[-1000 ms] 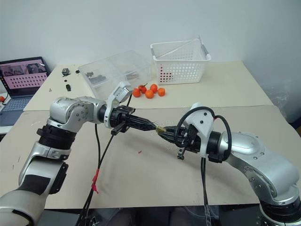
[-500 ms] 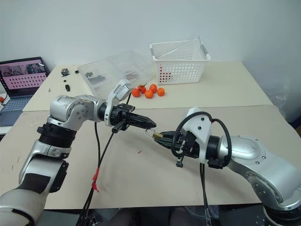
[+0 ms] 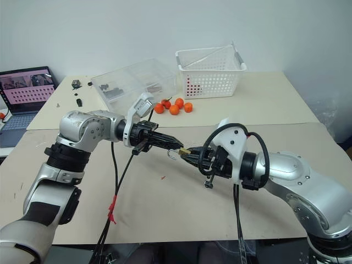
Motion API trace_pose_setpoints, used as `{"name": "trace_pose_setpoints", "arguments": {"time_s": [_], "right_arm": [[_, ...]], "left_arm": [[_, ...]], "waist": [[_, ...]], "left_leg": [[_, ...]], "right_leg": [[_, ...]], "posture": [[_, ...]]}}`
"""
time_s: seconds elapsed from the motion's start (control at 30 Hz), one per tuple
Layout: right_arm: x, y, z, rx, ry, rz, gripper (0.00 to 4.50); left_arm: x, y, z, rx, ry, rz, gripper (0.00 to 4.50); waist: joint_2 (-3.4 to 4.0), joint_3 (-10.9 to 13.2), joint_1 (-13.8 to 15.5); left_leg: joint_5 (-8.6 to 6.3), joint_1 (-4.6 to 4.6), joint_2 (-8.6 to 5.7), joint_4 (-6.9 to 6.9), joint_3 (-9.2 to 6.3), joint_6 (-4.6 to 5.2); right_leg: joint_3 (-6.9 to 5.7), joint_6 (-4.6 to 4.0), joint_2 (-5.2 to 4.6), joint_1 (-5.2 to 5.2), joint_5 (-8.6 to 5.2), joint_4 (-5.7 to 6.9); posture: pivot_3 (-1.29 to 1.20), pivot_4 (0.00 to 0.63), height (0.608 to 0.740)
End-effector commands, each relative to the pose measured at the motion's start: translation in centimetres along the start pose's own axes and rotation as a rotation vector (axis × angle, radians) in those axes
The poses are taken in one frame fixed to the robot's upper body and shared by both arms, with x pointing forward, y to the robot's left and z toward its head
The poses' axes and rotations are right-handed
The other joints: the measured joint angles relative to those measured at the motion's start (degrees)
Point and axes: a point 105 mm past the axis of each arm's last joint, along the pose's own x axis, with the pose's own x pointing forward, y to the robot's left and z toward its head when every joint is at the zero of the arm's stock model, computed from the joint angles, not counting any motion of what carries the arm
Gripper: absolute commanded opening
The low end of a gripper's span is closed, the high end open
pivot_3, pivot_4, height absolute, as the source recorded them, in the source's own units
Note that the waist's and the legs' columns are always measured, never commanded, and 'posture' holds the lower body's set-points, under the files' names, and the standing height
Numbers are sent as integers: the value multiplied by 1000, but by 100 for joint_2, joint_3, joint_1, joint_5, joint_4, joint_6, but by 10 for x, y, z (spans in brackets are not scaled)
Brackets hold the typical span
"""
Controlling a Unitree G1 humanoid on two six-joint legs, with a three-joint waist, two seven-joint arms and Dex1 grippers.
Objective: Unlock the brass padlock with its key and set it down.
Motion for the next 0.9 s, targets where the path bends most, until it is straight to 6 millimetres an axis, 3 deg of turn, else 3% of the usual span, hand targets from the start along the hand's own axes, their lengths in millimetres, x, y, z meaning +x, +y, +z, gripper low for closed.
{"name": "trace_pose_setpoints", "arguments": {"time_s": [0.03, 0.3, 0.4, 0.6, 0.73, 0.8, 0.9], "right_arm": [[-4, -3, 10, -54, -24, -21, 209], [-8, -1, 2, -45, 12, 0, 209], [-7, 0, -3, -40, 24, 5, 209], [-4, -1, -10, -35, 31, 27, 209], [1, -4, -16, -28, 45, 57, 209], [4, -5, -24, -23, 82, 83, 209], [9, -8, -38, 26, 143, 116, 209]], "left_arm": [[-1, -4, 9, 46, -8, -5, 50], [-8, 9, 4, 91, 28, 98, 50], [-15, 13, 7, 82, 11, 127, 640], [-28, 5, 7, 92, 13, 129, 2916], [-37, -3, -6, 159, 81, 146, 4404], [-44, -11, -11, 260, 117, 145, 4404], [-54, -22, -3, 368, 121, 173, 4404]], "waist": [[0, 0, 1], [0, 0, 0], [0, 0, 0], [-1, 2, -7], [1, 2, -11], [2, 2, -18], [3, 6, -6]], "left_leg": [[0, 0, 0, 0, 0, 0], [0, 0, 0, -1, 0, 0], [0, 1, 0, -1, 1, 0], [0, -1, 1, -1, 1, 0], [0, 0, 2, -3, 1, 0], [0, 0, 4, -5, 2, 0], [0, 0, 7, -5, 4, -1]], "right_leg": [[0, 0, 0, 0, 0, 0], [0, 0, 0, 0, 0, -1], [1, 0, 0, 0, 0, -1], [0, 0, 1, -2, 0, -1], [1, 0, 2, -3, 0, -1], [3, 0, 2, -4, 0, -1], [7, -1, 2, -8, 0, 0]], "posture": [[0, 150, 740], [0, 150, 740], [0, 150, 740], [0, 150, 740], [0, 150, 740], [0, 150, 740], [0, 150, 740]]}}
